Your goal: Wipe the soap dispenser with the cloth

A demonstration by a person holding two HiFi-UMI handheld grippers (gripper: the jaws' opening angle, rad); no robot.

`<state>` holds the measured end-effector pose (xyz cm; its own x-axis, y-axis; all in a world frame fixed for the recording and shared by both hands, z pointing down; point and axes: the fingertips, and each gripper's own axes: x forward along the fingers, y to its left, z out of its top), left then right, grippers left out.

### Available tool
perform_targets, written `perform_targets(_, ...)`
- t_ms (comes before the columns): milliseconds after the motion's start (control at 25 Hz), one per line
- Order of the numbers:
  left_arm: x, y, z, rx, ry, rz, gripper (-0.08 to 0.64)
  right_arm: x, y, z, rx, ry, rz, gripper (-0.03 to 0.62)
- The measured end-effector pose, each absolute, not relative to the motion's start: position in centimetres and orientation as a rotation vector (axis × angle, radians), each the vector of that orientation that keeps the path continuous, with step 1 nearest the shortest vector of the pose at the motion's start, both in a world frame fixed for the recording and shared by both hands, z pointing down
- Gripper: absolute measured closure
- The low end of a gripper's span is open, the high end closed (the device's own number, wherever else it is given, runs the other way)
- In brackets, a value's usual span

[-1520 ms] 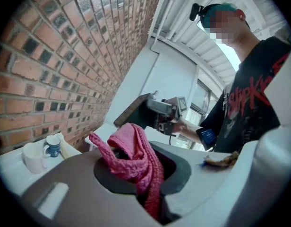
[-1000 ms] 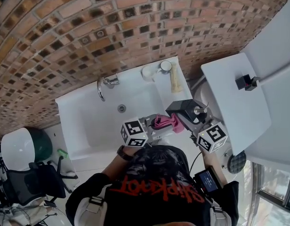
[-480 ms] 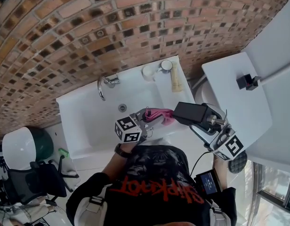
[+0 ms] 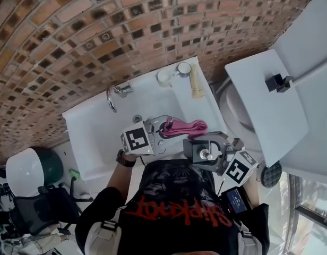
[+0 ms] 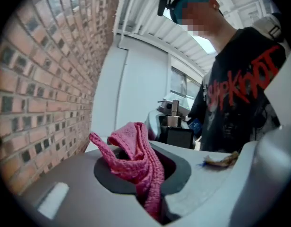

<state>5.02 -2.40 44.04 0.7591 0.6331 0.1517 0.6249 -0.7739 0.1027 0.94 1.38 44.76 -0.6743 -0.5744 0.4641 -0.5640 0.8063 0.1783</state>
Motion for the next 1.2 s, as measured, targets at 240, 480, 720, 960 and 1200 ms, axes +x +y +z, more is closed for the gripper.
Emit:
perform_targets(240,3.7,-0.3,46.3,2.848,1.311,0.453,0.508,0.5,1.8,43.6,0.821,-2.499,-0.046,0.282)
perform_targets(480,3.3,-0.8,51.0,2.837,1.294,0.697,0.508,1.8,2.6,39.6,0.877,-2.592,-0.122,0.282)
perform_targets(720,3.2,2.2,53.3,2.800,1.347,0.735,0.508,5.5,2.7,34.6,1.205,-2.838,-0.070,0.282)
perform_targets(960,4.3,2.5,50.8,2.953,1.347,0.619,0.508,6.0,0.9,38.0,1.292,-2.756,0.094,0.282)
perform_targets(1200,3.1,1.2,50.9,3.087,1.334,0.788,0.506,7.7,0.4,39.7,1.389,-2.614,0.119,0.282)
